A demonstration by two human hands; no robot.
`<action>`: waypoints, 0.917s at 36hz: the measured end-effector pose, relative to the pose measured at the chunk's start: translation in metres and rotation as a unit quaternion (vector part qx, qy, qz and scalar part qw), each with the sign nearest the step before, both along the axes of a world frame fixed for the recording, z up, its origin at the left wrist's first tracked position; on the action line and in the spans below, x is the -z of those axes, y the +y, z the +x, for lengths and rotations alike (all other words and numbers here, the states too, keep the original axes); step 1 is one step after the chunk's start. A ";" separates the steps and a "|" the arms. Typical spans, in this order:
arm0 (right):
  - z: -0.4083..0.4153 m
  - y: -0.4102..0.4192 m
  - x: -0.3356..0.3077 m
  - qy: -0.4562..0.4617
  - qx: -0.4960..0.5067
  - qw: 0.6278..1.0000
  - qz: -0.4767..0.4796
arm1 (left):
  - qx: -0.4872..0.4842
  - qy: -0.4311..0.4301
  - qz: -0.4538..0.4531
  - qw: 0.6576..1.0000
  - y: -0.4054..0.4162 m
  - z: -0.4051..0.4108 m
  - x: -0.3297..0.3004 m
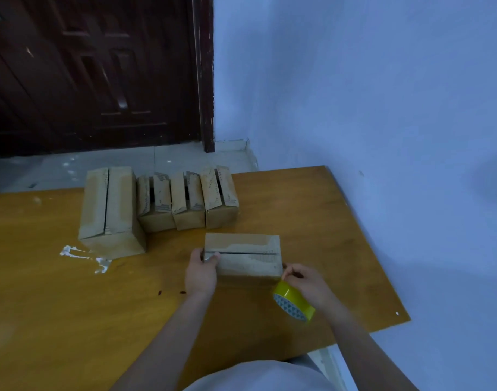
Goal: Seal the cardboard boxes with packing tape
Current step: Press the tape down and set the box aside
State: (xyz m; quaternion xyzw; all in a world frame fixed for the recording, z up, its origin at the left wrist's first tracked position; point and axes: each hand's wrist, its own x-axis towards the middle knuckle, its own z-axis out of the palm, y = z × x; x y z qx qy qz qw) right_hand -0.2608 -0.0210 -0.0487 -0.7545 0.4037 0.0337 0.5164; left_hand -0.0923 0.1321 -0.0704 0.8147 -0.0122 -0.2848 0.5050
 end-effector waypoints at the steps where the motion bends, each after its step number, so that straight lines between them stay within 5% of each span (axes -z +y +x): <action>1: -0.001 -0.002 0.000 -0.006 0.005 1.000 0.000 | -0.004 0.005 -0.008 1.000 -0.001 -0.001 0.000; 12: -0.024 -0.024 0.001 -0.069 0.046 0.993 0.081 | 0.008 0.023 -0.174 0.984 0.008 -0.022 0.005; 21: -0.053 -0.035 0.006 -0.037 0.009 0.995 0.095 | 0.024 0.010 -0.202 0.979 0.009 -0.037 0.015; 33: -0.056 -0.072 -0.003 -0.096 0.054 0.987 0.119 | 0.065 -0.134 -0.142 0.979 -0.030 -0.047 0.005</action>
